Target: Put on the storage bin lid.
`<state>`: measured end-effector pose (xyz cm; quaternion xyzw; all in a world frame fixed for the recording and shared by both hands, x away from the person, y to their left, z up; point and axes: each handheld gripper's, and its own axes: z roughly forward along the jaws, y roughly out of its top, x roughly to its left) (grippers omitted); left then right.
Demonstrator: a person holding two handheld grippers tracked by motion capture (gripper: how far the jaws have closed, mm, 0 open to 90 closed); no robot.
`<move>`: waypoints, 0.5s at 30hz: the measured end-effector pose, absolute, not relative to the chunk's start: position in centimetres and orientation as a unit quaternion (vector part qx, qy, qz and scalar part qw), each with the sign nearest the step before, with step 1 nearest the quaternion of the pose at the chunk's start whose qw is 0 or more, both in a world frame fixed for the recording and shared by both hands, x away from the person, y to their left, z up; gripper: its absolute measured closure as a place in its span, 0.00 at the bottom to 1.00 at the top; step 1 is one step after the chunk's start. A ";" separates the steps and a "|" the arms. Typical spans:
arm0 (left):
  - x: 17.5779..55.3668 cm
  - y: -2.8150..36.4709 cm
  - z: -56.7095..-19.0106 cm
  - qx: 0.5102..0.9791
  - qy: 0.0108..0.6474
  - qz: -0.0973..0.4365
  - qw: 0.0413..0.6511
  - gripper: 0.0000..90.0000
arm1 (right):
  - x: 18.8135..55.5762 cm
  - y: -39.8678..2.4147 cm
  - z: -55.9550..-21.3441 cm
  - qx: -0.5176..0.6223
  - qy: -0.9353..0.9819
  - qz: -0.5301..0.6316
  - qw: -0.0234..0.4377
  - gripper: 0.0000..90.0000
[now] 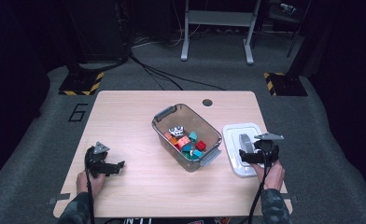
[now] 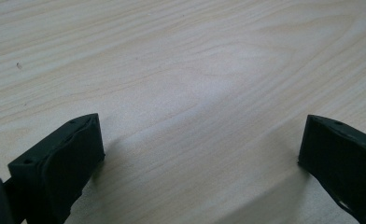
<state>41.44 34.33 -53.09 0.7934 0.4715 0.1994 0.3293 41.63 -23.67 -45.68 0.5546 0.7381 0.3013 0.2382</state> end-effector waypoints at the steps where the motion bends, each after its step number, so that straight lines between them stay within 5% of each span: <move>1: 41.4 34.3 -53.1 0.794 0.471 0.199 0.329 0.00 | 42.1 -23.6 -45.8 0.560 0.736 0.294 0.241 0.13; 4: 41.4 34.3 -53.1 0.793 0.472 0.199 0.330 0.00 | 43.5 -23.6 -46.5 0.566 0.733 0.285 0.247 0.30; 15: 41.5 34.3 -53.1 0.792 0.473 0.200 0.330 0.00 | 47.0 -22.6 -47.8 0.603 0.734 0.225 0.220 0.62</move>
